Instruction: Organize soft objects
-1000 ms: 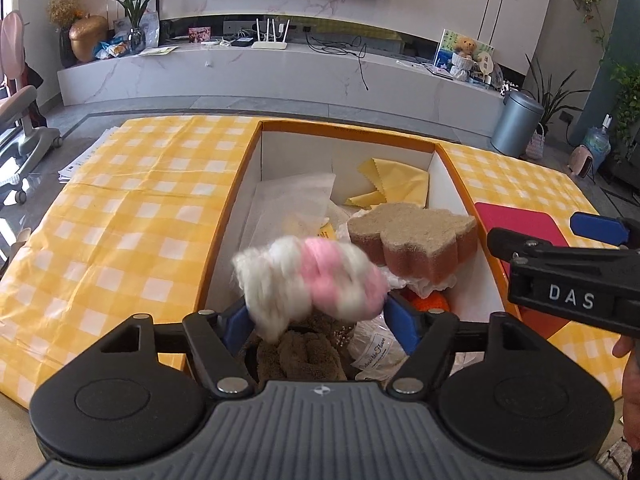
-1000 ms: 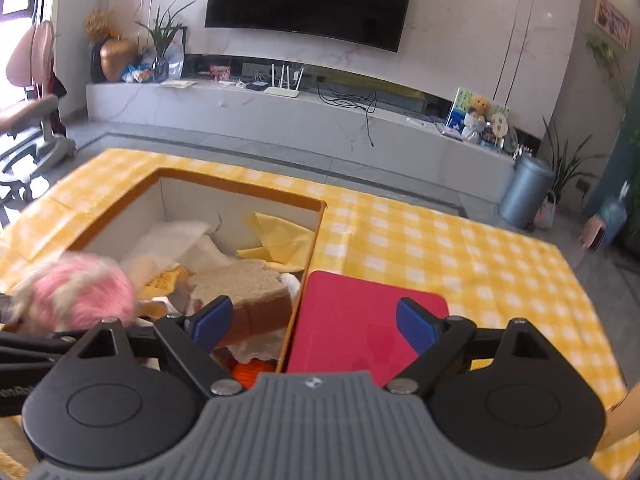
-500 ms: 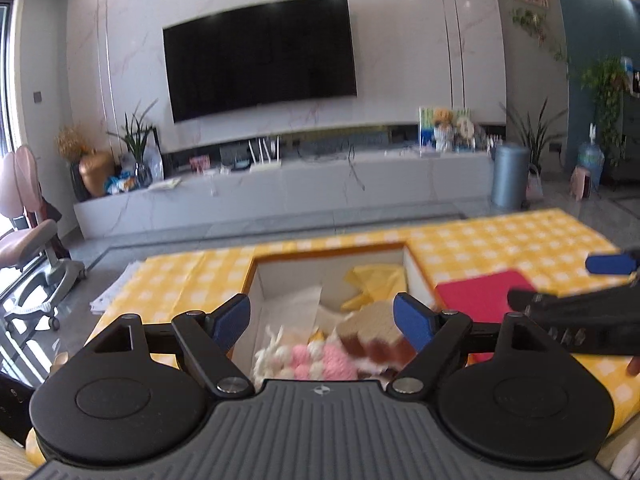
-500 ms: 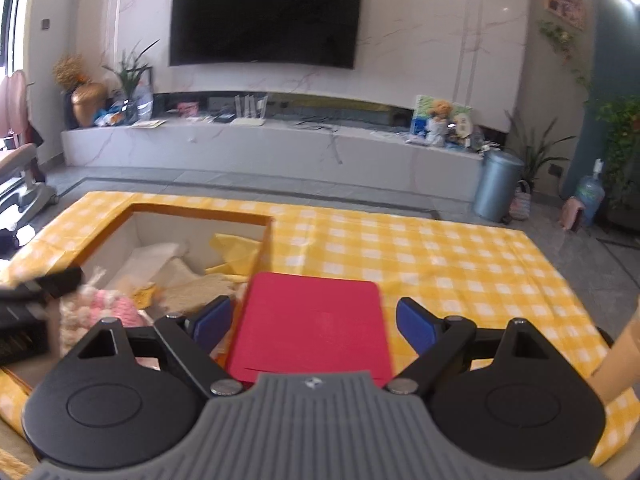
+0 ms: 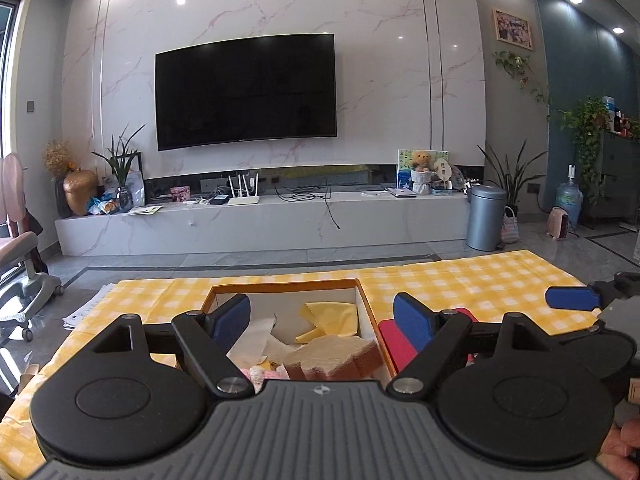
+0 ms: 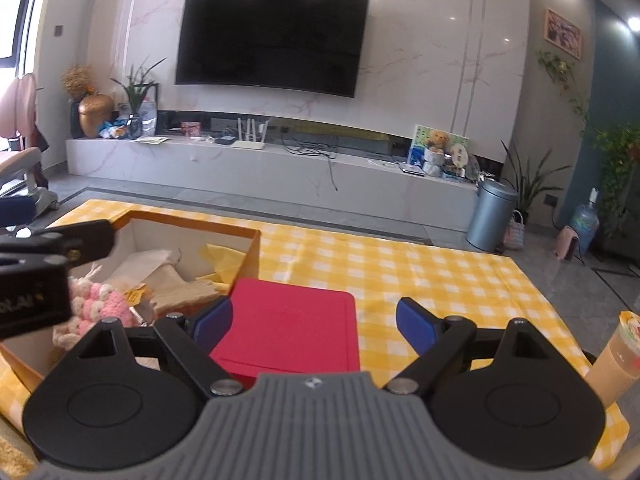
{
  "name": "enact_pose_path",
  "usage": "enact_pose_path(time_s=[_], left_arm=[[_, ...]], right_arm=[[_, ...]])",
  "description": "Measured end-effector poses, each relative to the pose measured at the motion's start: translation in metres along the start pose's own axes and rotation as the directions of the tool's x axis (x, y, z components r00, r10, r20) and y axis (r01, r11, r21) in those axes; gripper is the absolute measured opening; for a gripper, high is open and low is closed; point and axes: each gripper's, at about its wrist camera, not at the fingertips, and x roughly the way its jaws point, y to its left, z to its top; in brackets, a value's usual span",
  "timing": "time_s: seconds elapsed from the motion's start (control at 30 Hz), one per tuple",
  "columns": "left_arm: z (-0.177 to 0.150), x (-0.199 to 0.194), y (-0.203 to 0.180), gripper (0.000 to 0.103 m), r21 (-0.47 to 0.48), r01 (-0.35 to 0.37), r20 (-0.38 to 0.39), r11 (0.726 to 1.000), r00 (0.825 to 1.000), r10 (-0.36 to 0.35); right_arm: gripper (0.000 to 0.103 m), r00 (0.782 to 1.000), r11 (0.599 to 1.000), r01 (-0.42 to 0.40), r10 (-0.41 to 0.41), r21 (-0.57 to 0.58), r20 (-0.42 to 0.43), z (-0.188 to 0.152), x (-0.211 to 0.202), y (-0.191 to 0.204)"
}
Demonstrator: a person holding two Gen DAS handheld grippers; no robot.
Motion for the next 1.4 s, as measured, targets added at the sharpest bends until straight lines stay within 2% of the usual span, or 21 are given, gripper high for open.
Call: enact_pose_path(time_s=[0.2,0.33,0.5,1.4], left_arm=[[0.000,-0.001,-0.005,0.095,0.006,-0.001,-0.006,1.000,1.000,0.001],[-0.003,-0.004,-0.010,0.095,0.028,0.006,0.010,1.000,1.000,-0.007],[-0.003,-0.008,-0.011,0.096,0.006,0.012,0.037,1.000,0.999,-0.012],[-0.006,-0.005,-0.011,0.096,0.003,-0.006,0.009,1.000,1.000,0.006]], right_arm=[[0.087,0.999,0.999,-0.032,0.033,0.026,-0.005,-0.005,-0.002,-0.002],[0.087,0.999,0.998,-0.041,0.040,0.041,0.008,-0.004,-0.007,-0.006],[0.087,0.999,0.997,-0.046,0.045,0.064,0.016,-0.004,-0.011,-0.009],[0.087,0.999,0.997,-0.043,0.044,0.062,-0.007,-0.005,-0.004,-0.010]])
